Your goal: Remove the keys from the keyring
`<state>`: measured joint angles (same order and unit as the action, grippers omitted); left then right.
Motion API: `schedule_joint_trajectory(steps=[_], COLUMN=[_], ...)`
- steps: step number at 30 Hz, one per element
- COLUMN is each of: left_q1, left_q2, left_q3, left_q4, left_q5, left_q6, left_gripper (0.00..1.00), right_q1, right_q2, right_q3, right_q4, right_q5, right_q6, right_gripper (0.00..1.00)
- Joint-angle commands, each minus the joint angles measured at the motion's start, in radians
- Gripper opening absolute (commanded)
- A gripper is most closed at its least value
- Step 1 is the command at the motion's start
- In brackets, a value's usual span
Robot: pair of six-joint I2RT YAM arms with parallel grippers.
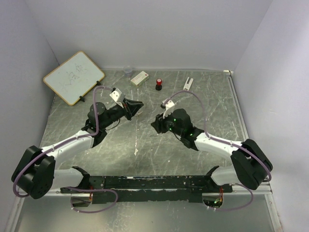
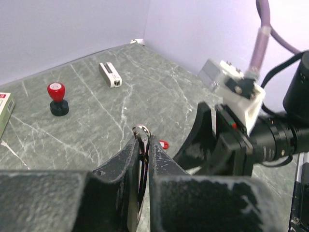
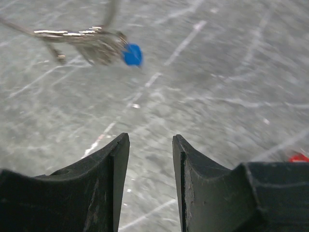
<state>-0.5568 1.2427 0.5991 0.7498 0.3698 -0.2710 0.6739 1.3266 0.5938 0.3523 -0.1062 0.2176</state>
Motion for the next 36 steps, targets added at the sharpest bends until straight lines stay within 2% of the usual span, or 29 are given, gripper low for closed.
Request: schedule_joint_trajectory(steps=[1, 7, 19, 36], left_q1=[0.007, 0.006, 0.006, 0.007], left_q2=[-0.043, -0.074, -0.147, -0.160], left_q3=[0.049, 0.058, 0.034, 0.022], left_q4=[0.005, -0.030, -0.002, 0.024], left_q5=[0.038, 0.036, 0.025, 0.011], left_q6=[-0.032, -0.040, -0.056, -0.071], left_gripper=[0.07, 0.07, 0.07, 0.07], right_q1=[0.080, 0.109, 0.121, 0.136], right_q2=[0.023, 0.050, 0.080, 0.156], right_q3=[-0.017, -0.020, -0.005, 0.023], right_q4=[0.171, 0.249, 0.318, 0.396], right_q5=[-0.021, -0.025, -0.023, -0.020], right_q6=[-0.046, -0.051, -0.051, -0.047], right_gripper=[0.41, 0.41, 0.41, 0.39])
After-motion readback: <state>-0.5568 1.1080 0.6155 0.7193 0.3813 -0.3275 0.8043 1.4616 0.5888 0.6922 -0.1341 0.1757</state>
